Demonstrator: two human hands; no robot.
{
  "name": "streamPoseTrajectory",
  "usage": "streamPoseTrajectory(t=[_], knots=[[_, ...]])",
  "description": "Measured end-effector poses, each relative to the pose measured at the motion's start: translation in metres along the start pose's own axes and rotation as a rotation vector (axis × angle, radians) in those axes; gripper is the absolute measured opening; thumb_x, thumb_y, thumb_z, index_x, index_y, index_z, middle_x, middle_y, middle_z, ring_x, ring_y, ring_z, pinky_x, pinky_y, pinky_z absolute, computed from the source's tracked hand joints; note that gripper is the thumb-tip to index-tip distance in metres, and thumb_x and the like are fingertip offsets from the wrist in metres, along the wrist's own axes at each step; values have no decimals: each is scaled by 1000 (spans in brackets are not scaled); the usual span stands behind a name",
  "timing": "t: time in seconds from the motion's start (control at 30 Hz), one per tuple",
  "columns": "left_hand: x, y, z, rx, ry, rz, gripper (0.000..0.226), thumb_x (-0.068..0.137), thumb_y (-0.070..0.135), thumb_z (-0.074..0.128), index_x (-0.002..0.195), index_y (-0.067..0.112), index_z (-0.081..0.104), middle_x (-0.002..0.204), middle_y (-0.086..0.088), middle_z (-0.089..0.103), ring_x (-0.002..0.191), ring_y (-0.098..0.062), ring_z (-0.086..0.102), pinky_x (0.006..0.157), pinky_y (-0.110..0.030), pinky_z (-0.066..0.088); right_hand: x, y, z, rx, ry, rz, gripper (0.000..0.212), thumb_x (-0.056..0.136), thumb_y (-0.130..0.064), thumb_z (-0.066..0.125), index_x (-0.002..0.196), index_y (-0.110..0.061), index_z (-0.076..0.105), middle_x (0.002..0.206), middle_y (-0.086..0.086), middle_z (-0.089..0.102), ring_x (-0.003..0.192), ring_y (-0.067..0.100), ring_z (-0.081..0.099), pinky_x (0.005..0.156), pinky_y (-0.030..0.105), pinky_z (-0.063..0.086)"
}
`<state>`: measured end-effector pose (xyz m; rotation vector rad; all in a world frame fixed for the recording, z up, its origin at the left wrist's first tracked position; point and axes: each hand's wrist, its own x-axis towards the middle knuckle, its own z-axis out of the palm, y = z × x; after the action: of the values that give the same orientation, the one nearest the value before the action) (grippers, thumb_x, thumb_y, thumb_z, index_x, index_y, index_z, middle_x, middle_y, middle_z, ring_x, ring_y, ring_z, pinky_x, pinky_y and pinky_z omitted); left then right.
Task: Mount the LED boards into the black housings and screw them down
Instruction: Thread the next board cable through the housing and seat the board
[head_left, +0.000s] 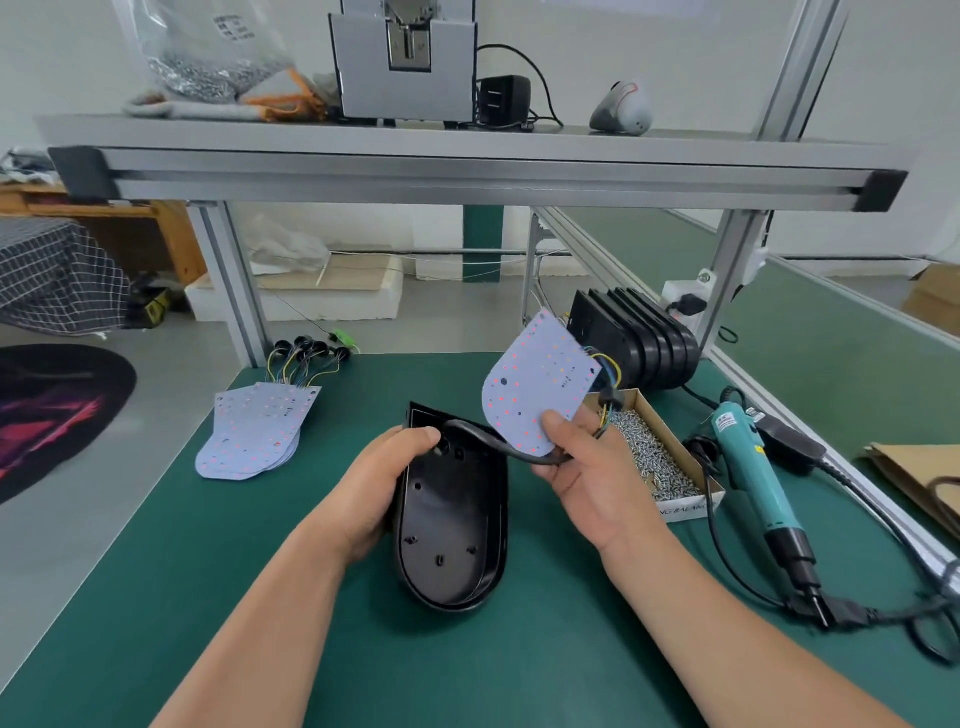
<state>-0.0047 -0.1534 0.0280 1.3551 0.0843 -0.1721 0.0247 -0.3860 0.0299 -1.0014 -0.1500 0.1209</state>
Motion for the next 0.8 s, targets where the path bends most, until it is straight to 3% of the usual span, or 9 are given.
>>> streamPoseTrajectory(t=[0.07, 0.1, 0.2, 0.3, 0.43, 0.53, 0.63, 0.7, 0.8], knots=[[-1, 0, 3, -13, 12, 2, 78, 72, 52, 74, 118, -10, 61, 105, -25, 73, 88, -34, 69, 83, -43, 53, -3, -1, 2, -15, -66, -1, 24, 88, -16, 72, 110, -20, 81, 106, 3, 77, 73, 15, 66, 52, 24, 45], [-2, 0, 6, -9, 23, 3, 76, 73, 52, 74, 117, -9, 61, 103, -24, 71, 88, -32, 67, 83, -44, 52, -4, -1, 3, -8, -89, 14, 26, 89, -17, 70, 112, -20, 81, 112, 4, 77, 82, 19, 70, 57, 27, 52], [-2, 2, 12, 40, 51, 33, 64, 91, 48, 67, 118, -9, 58, 106, -28, 63, 92, -30, 61, 85, -46, 45, -8, 1, 4, 18, -180, 61, 33, 88, -19, 72, 120, -16, 79, 126, 11, 75, 108, 25, 74, 86, 40, 63], [-2, 4, 16, 38, 32, 76, 61, 89, 48, 68, 105, -9, 53, 98, -16, 52, 85, -25, 51, 79, -41, 39, -13, 1, 10, -32, -270, 115, 47, 76, -35, 89, 117, -14, 81, 118, 12, 78, 102, 26, 77, 82, 43, 64], [0, 3, 15, 94, 42, 125, 34, 94, 32, 67, 79, 14, 43, 73, -2, 43, 61, -17, 42, 59, -31, 35, -20, 1, 16, -21, -353, 153, 59, 73, -44, 95, 116, -7, 79, 114, 17, 77, 100, 32, 77, 79, 47, 64], [4, 1, 10, 152, 168, 171, 20, 92, 17, 68, 93, 7, 50, 81, -7, 50, 70, -19, 48, 66, -34, 40, -24, 1, 20, 2, -395, 159, 52, 78, -46, 90, 116, -13, 80, 114, 15, 78, 102, 33, 77, 82, 53, 63], [4, 1, 8, 176, 193, 173, 35, 87, 13, 66, 110, -10, 53, 90, -13, 59, 78, -22, 54, 72, -38, 45, -26, 3, 23, -19, -413, 163, 55, 78, -52, 89, 115, -12, 80, 109, 18, 79, 100, 38, 76, 79, 58, 64], [4, -1, 10, 176, 211, 183, 32, 85, 13, 63, 104, -11, 52, 86, -11, 57, 76, -22, 52, 70, -37, 43, -25, 2, 22, -29, -378, 188, 65, 74, -53, 91, 119, -7, 77, 113, 25, 76, 104, 46, 73, 74, 56, 65], [5, -3, 14, 140, 286, 200, 23, 82, 16, 60, 90, 1, 44, 78, -5, 46, 69, -18, 44, 62, -32, 39, -22, -1, 17, -163, -302, 236, 73, 66, -54, 94, 115, -3, 78, 115, 27, 73, 107, 51, 69, 83, 56, 60]])
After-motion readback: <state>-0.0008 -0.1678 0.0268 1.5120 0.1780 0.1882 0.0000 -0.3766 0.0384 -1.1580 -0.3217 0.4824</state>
